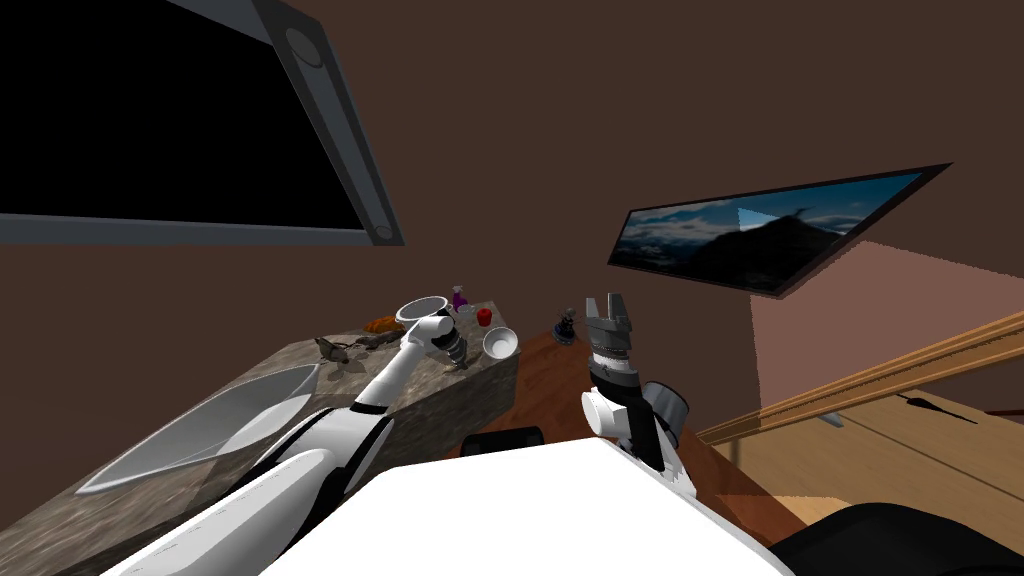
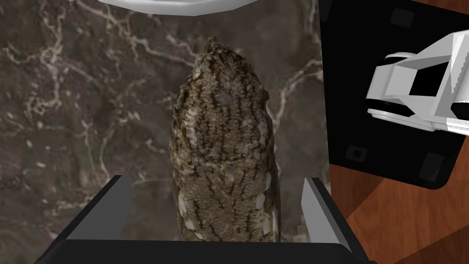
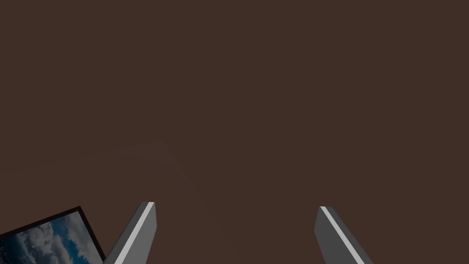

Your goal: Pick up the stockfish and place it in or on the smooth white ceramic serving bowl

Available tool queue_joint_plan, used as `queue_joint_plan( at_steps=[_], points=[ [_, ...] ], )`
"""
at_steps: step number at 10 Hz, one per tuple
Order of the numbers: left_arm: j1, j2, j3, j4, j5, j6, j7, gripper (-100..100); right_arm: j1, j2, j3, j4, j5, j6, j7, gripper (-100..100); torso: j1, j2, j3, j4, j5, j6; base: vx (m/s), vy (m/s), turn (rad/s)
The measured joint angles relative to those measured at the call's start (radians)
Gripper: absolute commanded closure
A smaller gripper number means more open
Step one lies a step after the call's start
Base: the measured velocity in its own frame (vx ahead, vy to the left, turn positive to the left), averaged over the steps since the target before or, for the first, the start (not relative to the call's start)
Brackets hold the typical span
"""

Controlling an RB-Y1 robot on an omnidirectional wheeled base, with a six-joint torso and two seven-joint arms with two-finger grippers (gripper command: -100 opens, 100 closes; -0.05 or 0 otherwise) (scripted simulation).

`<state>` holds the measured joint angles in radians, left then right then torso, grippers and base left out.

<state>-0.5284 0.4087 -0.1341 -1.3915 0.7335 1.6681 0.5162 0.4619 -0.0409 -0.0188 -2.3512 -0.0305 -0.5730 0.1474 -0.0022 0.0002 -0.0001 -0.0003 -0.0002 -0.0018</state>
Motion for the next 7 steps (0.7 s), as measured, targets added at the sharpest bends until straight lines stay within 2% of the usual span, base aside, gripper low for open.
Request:
queue_joint_plan(
  at_steps=[1, 5, 6, 7],
  points=[
    [0.0, -0.001, 0.0, 0.002, -0.001, -0.004, -0.002, 100, 0.0, 0.0, 0.0, 0.0, 0.0, 0.0, 0.0, 0, 0.0, 0.0, 0.0, 0.0, 0.0, 0.0, 0.0, 0.0, 0.0],
    [0.001, -0.001, 0.0, 0.002, 0.0, -0.003, -0.002, 100, 0.0, 0.0, 0.0, 0.0, 0.0, 0.0, 0.0, 0, 0.001, -0.002, -0.001, 0.0, 0.0, 0.0, 0.0, 0.0, 0.0],
    [0.001, -0.001, 0.0, 0.002, 0.0, -0.003, -0.002, 0, 0.0, 0.0, 0.0, 0.0, 0.0, 0.0, 0.0, 0, 0.001, -0.002, -0.001, 0.0, 0.0, 0.0, 0.0, 0.0, 0.0],
    [0.0, -0.001, 0.0, 0.002, 0.0, -0.003, -0.002, 100, 0.0, 0.0, 0.0, 0.0, 0.0, 0.0, 0.0, 0, 0.001, -0.002, -0.001, 0.0, 0.0, 0.0, 0.008, 0.011, 0.044]
  ],
)
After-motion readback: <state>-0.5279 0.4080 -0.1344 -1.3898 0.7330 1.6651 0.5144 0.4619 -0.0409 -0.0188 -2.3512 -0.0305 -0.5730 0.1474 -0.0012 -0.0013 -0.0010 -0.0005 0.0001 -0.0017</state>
